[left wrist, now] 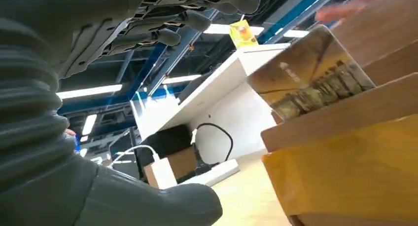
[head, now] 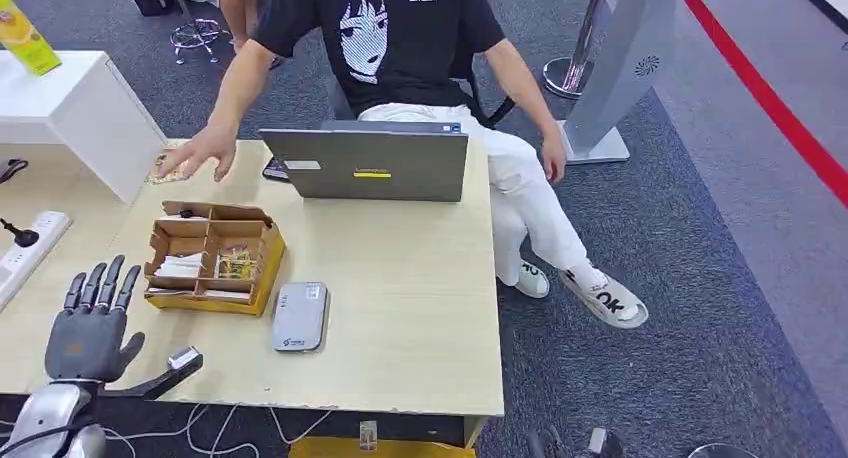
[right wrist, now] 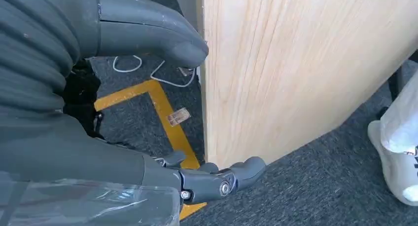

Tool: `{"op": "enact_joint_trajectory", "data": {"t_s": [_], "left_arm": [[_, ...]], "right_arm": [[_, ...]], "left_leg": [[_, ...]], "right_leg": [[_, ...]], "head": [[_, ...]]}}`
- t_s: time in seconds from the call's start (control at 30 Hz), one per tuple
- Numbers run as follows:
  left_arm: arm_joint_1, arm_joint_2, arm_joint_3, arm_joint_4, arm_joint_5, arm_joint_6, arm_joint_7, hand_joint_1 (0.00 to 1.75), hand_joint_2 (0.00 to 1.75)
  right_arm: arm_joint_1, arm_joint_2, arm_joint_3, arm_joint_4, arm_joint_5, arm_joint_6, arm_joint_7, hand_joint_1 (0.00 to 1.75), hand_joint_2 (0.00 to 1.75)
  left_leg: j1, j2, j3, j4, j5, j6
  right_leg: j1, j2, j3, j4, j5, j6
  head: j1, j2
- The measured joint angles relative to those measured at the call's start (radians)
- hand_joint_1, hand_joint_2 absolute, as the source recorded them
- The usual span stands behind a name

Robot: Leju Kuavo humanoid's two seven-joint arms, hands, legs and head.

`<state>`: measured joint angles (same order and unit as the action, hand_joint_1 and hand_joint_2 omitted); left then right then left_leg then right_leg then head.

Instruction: Pass the card to the sensor for recognition and then transmit it.

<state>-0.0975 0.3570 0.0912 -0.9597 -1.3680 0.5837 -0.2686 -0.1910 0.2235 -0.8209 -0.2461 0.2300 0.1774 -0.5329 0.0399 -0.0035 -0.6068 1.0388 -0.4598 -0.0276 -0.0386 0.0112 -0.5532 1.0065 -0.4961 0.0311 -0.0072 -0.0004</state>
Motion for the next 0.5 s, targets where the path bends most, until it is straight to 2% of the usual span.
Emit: {"op": "enact_joint_trajectory", "data": {"t_s": [0.5], "left_arm": [[-0.067, -0.033, 0.0, 0.082, -0.006, 0.024, 0.001, 0.0, 1.75]], "right_arm": [[-0.003, 0.0, 0.022, 0.0, 0.0, -0.005, 0.007, 0.0, 1.75]], "left_leg": [[0.0, 0.0, 0.0, 0.0, 0.0, 0.0]], "right_leg": [[0.0, 0.0, 0.0, 0.0, 0.0, 0.0]], "head": [[0.0, 0.0]]}}
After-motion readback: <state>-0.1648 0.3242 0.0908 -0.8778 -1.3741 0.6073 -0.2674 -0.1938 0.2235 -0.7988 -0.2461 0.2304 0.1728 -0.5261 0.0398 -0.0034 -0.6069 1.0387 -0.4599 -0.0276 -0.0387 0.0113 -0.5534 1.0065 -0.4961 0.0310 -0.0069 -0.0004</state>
